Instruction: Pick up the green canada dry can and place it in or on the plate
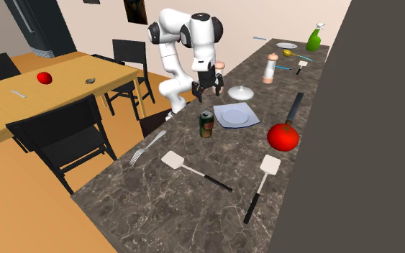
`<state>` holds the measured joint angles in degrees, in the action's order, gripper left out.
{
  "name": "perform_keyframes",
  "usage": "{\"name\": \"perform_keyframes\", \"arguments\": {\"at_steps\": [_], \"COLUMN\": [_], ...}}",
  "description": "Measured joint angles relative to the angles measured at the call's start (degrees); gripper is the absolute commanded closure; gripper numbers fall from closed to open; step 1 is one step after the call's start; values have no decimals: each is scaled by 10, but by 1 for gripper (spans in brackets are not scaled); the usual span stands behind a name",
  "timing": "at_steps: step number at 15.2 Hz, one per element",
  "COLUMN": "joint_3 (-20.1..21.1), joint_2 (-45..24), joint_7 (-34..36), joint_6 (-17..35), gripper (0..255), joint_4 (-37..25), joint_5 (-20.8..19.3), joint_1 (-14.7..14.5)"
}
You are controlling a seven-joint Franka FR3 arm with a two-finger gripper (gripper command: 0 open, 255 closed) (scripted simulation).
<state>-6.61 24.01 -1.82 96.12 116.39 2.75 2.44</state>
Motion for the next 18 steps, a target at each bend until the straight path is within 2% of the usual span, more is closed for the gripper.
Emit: {"name": "perform_keyframes", "arguments": {"at_steps": [8,18], "joint_3": [-57,-61], "joint_2": [-176,-182], "joint_7": [-79,-91], "joint_6": [-57,-1], "gripper": [0,0], "joint_4": [-196,-143], "joint_5": [17,17], "joint_1": [18,21]}}
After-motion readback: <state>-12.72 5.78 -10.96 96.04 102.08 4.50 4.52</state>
